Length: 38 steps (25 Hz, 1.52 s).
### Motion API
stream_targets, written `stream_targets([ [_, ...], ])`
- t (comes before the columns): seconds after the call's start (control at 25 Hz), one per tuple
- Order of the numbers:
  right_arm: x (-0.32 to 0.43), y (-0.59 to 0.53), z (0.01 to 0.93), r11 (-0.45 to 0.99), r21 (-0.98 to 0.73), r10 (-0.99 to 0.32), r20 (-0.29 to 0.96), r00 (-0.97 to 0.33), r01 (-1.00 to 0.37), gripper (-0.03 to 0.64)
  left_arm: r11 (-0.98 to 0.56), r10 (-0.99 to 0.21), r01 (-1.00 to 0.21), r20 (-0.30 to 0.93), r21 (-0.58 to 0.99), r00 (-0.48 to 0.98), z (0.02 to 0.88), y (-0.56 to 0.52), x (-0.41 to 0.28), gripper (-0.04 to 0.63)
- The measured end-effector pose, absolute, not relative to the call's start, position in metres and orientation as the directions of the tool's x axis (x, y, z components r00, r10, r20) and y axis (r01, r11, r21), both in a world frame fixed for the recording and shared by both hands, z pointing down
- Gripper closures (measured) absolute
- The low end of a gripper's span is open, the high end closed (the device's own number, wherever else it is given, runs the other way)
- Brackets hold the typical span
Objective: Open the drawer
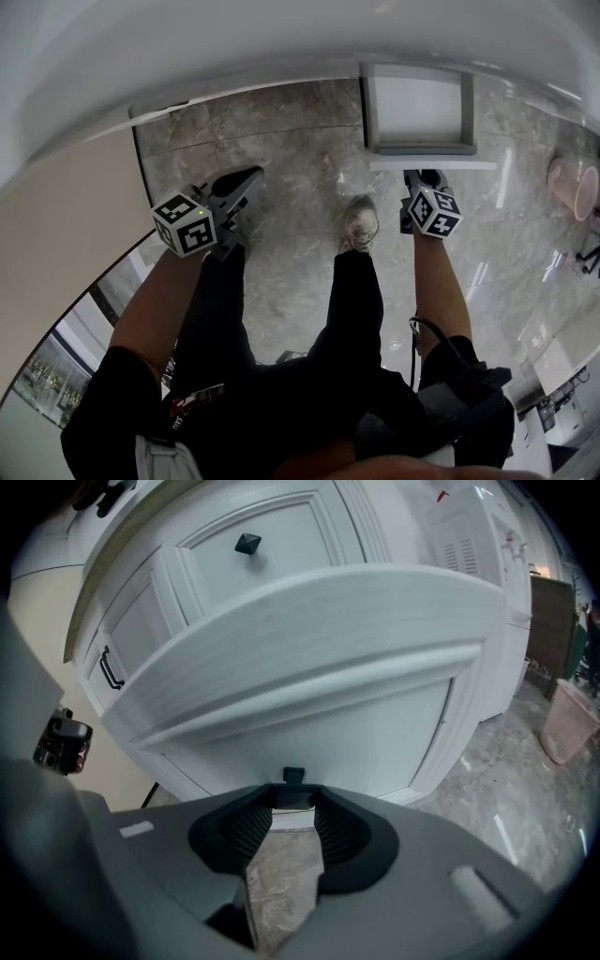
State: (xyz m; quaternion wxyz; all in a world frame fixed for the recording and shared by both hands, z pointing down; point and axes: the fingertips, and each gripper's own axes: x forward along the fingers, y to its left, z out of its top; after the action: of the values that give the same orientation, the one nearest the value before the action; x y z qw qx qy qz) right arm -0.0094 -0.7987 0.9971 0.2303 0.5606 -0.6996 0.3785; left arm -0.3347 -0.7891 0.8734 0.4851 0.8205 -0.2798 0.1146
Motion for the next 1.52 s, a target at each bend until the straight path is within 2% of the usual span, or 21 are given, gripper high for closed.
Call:
stream_targets([
  [0.76,-0.006,-0.764,1.011,0.033,-0.274,-0.568,0.786,-0.244,-0.961,0.480,-0.379,-0.338,-0.559,0.452,0.738,0.826,0.874,-0.790,-0.333,0.597],
  [1.12,-0.011,-0.767,1.010,-0.044,-0.447,-0.594,0.731,-0.336,-0.893,0.483,-0.370,-0.334,-0.563,0.460,0.739,0.823,0.876,-0.788,-0.338,0.597],
  [1.32,-0.011,-0.769,0.993,-0.032,-0.542,-0.612,0.675,-0.413,-0.840,0.483,-0.368,-0.326,-0.558,0.459,0.743,0.826,0.876,-0.786,-0.337,0.597],
  [1.52,-0.015,-0.770,0.994,-0.054,-0.581,-0.610,0.664,-0.434,-0.812,0.483,-0.372,-0.323,-0.552,0.453,0.746,0.831,0.878,-0.787,-0.335,0.597],
])
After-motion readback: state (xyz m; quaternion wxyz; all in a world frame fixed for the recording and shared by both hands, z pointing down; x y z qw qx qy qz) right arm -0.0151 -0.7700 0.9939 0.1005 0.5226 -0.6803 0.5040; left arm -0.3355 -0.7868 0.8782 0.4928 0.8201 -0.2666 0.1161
